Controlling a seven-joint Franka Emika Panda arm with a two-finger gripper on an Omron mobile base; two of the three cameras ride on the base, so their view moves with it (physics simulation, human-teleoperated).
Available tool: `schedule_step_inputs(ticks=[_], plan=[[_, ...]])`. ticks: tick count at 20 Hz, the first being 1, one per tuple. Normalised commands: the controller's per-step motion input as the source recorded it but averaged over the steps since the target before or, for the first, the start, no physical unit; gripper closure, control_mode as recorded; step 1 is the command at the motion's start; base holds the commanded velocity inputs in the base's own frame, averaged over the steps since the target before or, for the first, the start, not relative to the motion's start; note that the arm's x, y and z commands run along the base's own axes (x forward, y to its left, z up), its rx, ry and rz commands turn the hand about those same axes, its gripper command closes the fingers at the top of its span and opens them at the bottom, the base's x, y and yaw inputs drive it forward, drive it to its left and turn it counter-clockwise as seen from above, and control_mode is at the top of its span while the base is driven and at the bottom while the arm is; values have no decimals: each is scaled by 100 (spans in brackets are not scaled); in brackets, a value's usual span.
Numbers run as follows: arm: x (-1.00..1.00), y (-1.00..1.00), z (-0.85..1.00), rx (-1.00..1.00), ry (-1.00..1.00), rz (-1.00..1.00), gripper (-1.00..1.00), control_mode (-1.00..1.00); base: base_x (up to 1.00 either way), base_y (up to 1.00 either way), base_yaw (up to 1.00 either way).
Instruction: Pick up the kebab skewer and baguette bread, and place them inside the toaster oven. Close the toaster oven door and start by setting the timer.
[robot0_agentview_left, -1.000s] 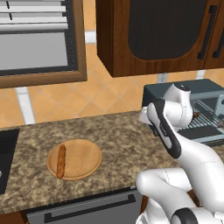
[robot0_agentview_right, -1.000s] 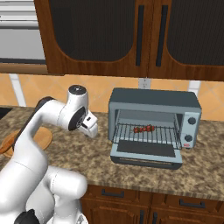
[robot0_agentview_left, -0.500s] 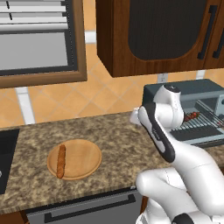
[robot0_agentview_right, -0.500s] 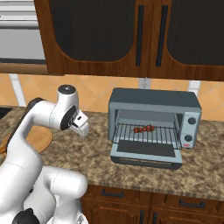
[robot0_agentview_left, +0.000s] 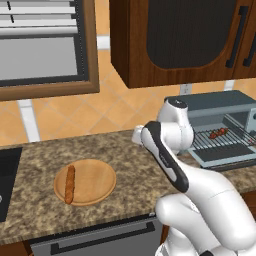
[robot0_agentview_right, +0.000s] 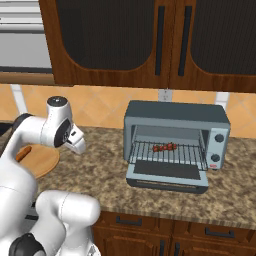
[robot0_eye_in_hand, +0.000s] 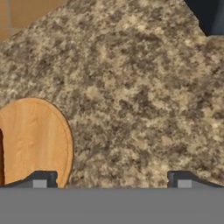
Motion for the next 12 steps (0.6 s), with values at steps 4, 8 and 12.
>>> schedule_step_inputs(ticks=[4,8,12], plan=[[-2,7,0,0,1,2,-100,-100,0,0,0],[0,71,0,-1,0,0,-100,-100,0,0,0],[1,89,0,-1,2,0,-100,-100,0,0,0]])
